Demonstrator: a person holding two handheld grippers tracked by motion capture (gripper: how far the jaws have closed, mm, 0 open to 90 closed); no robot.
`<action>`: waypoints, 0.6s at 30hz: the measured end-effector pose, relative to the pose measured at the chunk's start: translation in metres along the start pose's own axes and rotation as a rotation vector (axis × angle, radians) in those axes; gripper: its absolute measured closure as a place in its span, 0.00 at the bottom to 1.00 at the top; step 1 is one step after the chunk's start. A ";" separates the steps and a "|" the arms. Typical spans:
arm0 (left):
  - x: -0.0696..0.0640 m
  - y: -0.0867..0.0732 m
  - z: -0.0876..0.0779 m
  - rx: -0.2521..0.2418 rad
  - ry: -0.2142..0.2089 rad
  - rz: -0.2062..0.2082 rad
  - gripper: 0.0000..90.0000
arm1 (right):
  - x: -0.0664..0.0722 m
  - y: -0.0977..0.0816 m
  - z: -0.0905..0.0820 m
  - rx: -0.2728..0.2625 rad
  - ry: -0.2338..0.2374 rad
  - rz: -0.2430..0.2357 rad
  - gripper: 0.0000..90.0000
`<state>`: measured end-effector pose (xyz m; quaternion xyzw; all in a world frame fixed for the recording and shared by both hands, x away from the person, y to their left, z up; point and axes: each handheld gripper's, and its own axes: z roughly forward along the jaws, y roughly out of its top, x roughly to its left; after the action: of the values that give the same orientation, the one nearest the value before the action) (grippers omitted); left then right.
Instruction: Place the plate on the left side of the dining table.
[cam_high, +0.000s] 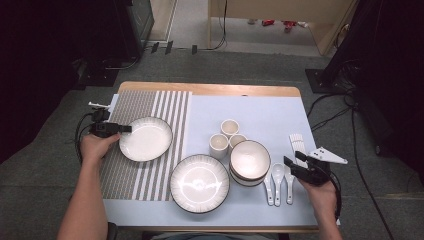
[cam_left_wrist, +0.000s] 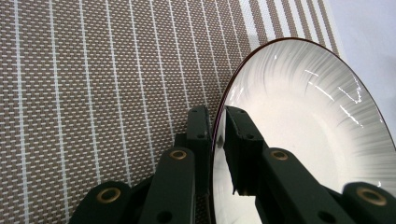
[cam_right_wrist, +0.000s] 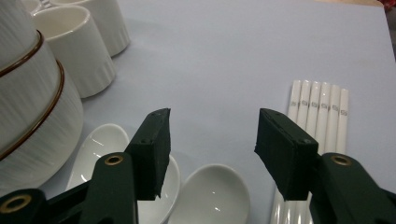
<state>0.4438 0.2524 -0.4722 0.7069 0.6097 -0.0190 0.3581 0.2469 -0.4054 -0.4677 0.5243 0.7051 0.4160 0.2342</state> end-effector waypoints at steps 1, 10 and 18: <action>0.000 0.000 0.000 0.000 0.001 0.001 0.91 | -0.001 0.000 0.000 0.003 -0.001 0.003 0.50; -0.003 -0.002 -0.005 -0.037 0.019 0.016 0.89 | -0.005 -0.002 0.000 0.000 -0.005 0.037 0.52; -0.003 -0.003 -0.010 -0.063 0.027 0.033 0.87 | -0.006 -0.002 0.000 0.002 -0.006 0.028 0.53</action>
<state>0.4363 0.2549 -0.4647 0.7055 0.6028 0.0155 0.3723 0.2481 -0.4109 -0.4698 0.5356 0.6975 0.4171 0.2297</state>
